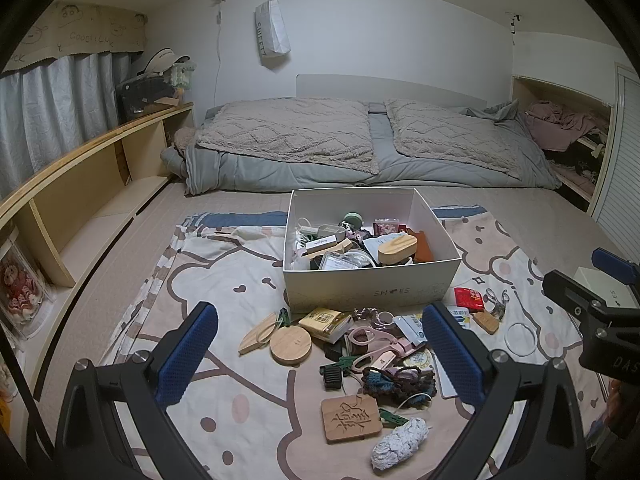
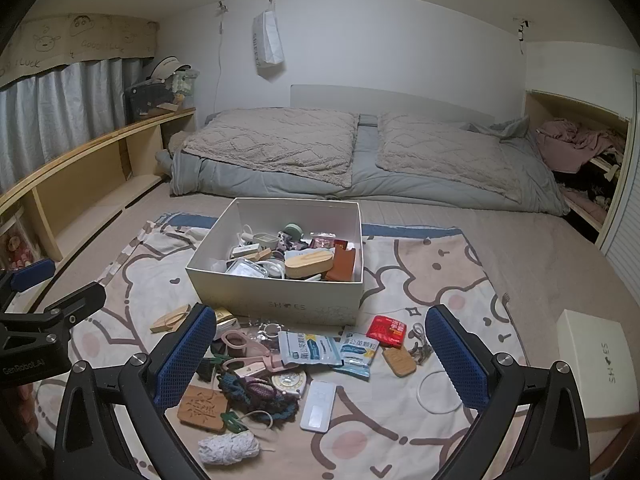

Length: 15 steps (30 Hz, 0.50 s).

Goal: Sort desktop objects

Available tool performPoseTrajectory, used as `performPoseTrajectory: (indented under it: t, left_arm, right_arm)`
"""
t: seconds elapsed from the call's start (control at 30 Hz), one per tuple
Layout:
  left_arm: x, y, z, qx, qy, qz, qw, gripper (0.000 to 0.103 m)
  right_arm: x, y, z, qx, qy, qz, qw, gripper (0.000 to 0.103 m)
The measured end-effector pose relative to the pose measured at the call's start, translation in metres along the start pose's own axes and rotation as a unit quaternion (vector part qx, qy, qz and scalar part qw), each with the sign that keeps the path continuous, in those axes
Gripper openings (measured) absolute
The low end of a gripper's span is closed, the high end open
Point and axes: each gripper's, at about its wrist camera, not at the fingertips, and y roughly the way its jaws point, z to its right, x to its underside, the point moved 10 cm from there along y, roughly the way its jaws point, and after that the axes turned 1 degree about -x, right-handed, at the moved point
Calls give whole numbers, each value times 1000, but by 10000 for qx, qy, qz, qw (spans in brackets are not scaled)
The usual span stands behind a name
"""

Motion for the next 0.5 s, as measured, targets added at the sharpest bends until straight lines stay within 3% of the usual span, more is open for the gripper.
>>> performPoseTrajectory:
  t: [0.5]
  left_arm:
    - [0, 0, 0, -6, 6, -1, 10000, 103]
  right_arm:
    - [0, 0, -2, -2, -16, -18, 10000, 103]
